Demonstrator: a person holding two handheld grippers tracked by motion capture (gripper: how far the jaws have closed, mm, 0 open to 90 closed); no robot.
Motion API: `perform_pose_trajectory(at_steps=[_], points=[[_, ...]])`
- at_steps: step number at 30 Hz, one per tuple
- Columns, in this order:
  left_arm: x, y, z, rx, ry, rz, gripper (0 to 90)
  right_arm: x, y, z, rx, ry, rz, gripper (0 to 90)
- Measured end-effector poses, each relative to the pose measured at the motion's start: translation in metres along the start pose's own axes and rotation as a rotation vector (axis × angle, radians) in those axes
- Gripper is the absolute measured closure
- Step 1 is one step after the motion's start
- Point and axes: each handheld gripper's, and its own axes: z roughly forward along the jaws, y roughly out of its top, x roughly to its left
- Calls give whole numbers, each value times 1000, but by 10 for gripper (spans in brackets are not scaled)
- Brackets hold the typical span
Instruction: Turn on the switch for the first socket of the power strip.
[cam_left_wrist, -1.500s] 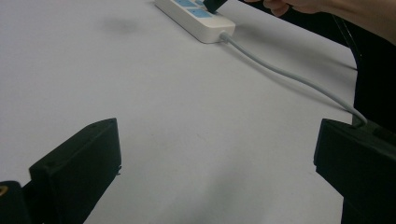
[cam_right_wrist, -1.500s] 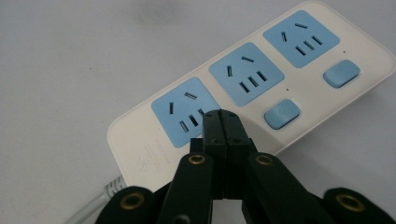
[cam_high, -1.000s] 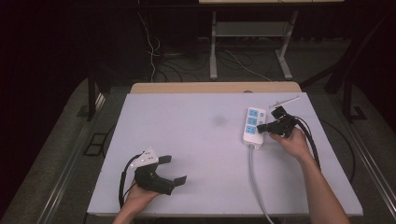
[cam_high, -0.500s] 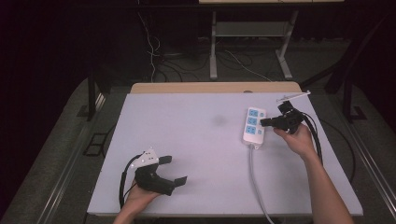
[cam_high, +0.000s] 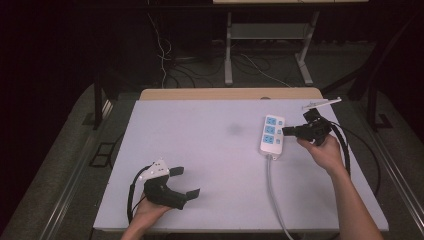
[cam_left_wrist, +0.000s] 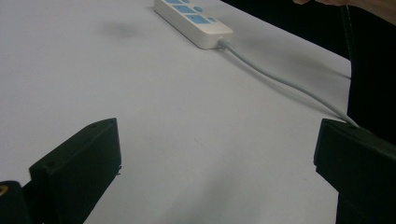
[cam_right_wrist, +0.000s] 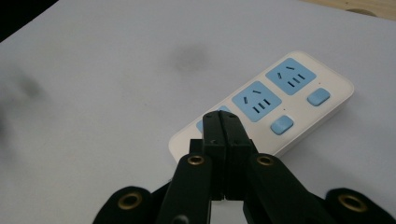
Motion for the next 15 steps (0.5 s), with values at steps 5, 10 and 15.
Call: perform_pose_trajectory(at_steps=[5, 10, 15], points=[[0, 0, -1, -5, -1, -1, 0, 8, -3, -5, -24, 10, 19, 769], [1, 0, -2, -7, 1, -4, 0, 12, -9, -12, -46, 18, 53, 535], [1, 0, -2, -7, 0, -3, 0, 19, -18, -20, -70, 19, 65, 235]])
